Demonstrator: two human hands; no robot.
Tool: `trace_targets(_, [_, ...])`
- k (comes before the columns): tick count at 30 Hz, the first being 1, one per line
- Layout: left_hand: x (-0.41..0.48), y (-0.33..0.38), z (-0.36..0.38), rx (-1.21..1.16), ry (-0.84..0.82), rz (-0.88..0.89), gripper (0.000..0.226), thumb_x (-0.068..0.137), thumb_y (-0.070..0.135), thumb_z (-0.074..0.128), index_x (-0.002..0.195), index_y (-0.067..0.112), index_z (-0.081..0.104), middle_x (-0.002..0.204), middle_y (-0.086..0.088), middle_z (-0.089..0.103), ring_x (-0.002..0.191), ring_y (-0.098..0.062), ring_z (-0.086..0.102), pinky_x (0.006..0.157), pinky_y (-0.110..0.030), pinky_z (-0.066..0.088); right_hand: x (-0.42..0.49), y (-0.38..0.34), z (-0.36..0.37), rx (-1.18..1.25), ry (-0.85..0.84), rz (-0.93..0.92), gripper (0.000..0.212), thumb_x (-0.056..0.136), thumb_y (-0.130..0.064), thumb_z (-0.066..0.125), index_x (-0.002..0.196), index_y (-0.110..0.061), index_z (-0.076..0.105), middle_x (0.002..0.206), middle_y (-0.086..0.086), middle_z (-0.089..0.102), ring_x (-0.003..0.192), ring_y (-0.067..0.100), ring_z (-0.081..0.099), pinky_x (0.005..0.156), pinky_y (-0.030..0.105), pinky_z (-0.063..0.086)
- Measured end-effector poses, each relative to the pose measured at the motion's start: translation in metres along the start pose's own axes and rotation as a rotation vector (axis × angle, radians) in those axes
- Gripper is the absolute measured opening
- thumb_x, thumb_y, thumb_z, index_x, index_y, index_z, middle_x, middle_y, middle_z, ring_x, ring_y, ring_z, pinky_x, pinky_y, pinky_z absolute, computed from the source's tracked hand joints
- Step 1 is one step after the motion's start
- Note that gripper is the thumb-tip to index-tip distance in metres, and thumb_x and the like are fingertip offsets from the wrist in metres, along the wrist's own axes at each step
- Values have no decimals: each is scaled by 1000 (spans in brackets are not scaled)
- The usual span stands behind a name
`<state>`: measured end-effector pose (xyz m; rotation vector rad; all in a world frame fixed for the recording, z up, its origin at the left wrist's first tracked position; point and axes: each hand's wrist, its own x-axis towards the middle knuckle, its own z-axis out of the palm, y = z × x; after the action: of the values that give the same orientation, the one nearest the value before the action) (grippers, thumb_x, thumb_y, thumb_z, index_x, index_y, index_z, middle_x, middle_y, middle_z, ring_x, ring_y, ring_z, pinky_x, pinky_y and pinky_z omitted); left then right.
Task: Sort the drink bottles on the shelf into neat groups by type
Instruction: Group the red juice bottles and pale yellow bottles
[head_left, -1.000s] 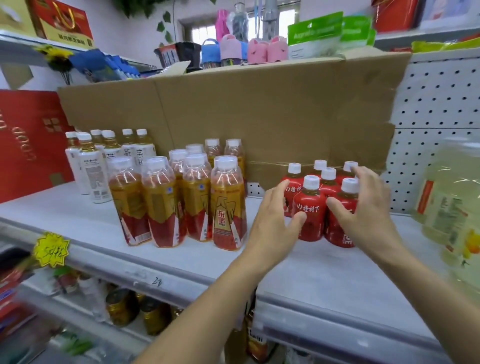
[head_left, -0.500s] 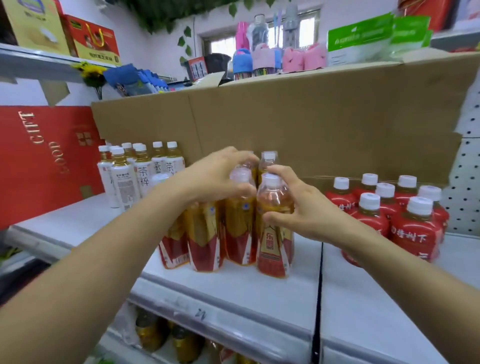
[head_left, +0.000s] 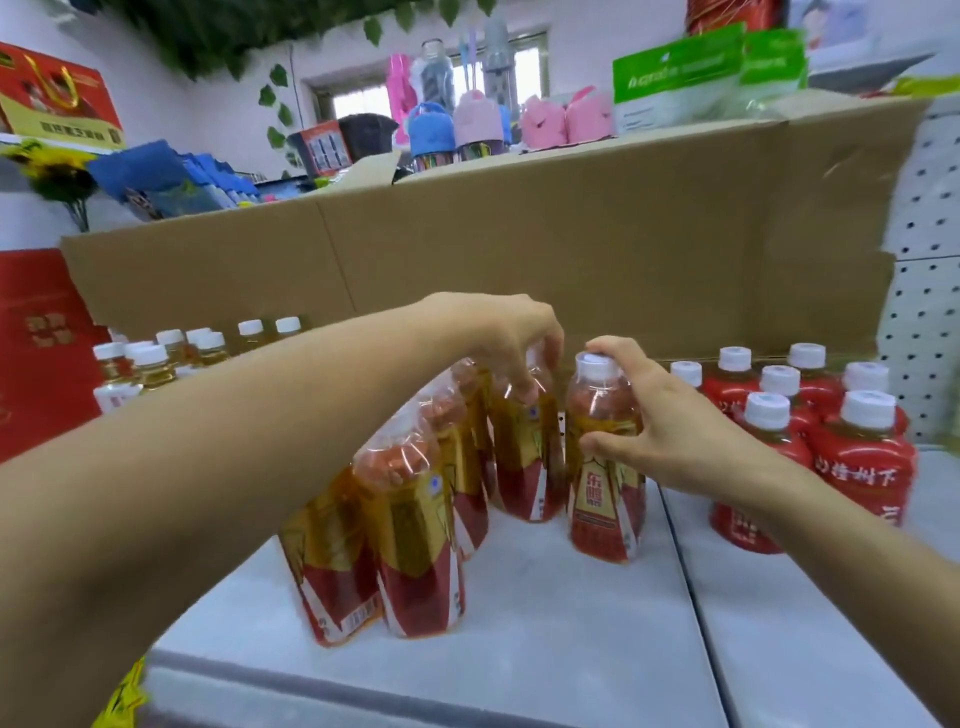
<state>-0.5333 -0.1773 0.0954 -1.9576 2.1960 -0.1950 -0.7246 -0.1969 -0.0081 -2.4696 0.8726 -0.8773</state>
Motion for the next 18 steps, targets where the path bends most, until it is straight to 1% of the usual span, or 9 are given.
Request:
trace_targets(1, [6,-4,1,12,-5,-19,51,73,36,85,119,31,63,116,3,57,103,-21,60,88,-42,54,1,0,0,1,0,0,78,80,-32,77,133,-49,22,127,3,53,104,21,63,86,43,58])
trace_targets(3, [16,-11,2,-5,-10,-47,52,73,36,85,120,30,63,118,1,60,105,-24,62,91,-46,54,2,0,1,-1,0,-7,78,81,-31,77,133,-49,21,127,2,53,103,20,64,86,41,58])
trace_targets(5, [21,-17,3,-10,-3,-63,52,74,39,84,121,30,64,119,1,62,108,-24,61,93,-45,53,5,2,2,0,0,-5,80,82,-31,77,135,-48,20,128,2,52,104,19,63,87,40,58])
trace_targets(8, [20,-24,8,-40,22,-70,50,77,43,79,123,33,63,120,3,65,111,-22,60,97,-44,50,13,3,6,0,-5,-10,81,81,-33,77,136,-47,20,130,3,52,107,22,62,89,43,57])
trace_targets(11, [8,-34,6,-117,54,-107,57,85,39,74,137,33,52,133,3,57,118,-21,55,103,-40,45,25,2,13,-16,4,-5,82,80,-35,78,137,-47,20,132,5,52,110,25,60,93,45,54])
trace_targets(13, [-7,-44,3,-158,44,-157,64,89,41,70,145,29,44,139,3,53,122,-21,53,103,-35,42,34,-1,19,-25,6,12,84,79,-35,78,139,-44,19,134,6,50,112,26,58,95,44,52])
trace_targets(14, [-14,-50,4,-164,22,-193,63,90,44,68,146,28,43,141,3,52,124,-21,52,104,-34,42,38,-2,22,-31,8,19,84,79,-35,78,139,-44,20,134,6,50,113,28,57,96,44,51])
trace_targets(16, [-26,-61,8,-197,-43,-254,53,93,46,62,142,30,48,141,2,53,121,-22,56,103,-38,47,45,-4,25,-33,5,34,82,80,-34,77,140,-43,21,135,7,49,115,29,56,96,42,50])
trace_targets(18, [-34,-70,15,-327,-70,-272,44,98,42,56,140,30,52,138,2,55,113,-20,60,92,-35,54,48,-5,28,-17,0,44,82,82,-31,77,142,-40,22,137,7,48,116,27,56,95,39,50])
